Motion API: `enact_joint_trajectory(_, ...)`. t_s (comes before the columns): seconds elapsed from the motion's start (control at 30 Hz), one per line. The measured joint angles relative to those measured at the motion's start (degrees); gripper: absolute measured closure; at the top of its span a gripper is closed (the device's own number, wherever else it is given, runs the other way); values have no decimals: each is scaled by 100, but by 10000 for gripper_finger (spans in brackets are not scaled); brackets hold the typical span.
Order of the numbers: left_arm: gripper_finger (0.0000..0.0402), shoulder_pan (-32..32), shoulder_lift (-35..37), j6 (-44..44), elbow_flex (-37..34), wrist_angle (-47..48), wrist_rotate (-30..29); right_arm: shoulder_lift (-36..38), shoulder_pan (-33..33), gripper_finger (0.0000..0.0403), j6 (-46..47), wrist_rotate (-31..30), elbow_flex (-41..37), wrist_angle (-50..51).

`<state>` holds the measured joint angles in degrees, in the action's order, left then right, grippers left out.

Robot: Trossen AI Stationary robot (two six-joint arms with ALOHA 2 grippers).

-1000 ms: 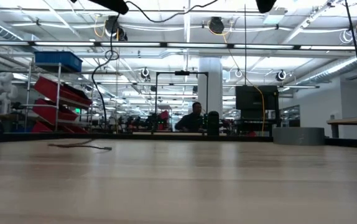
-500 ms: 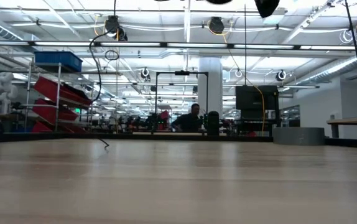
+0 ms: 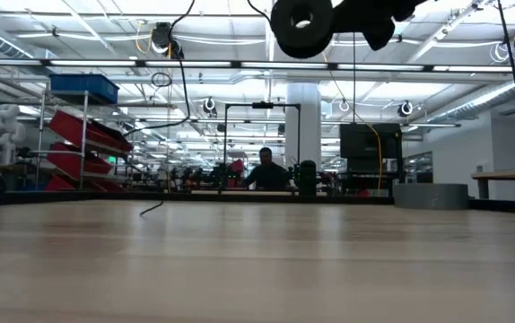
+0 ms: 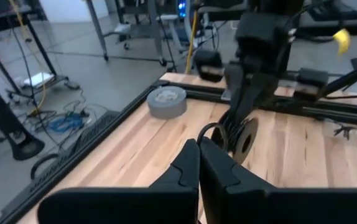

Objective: Coil cords
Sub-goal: Coil the black wire onto the spool

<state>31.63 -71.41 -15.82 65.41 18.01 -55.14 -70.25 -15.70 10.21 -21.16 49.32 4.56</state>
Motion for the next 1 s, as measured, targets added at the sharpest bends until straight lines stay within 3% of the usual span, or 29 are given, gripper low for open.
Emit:
enact_joint_trajectory(0.37, 402, 104, 27, 1306, 0, -1684, 10, -453, 3, 403, -25, -307, 1, -552)
enact_joint_trajectory(0.73, 402, -124, -168, 1274, 0, -2346, 34, -955, 87, 403, -255, -618, 0, -1730)
enact_joint_trajectory(1.0, 402, -507, -766, 1363, 2, -3459, 514, -1138, 116, 403, -338, -673, 2, -2076)
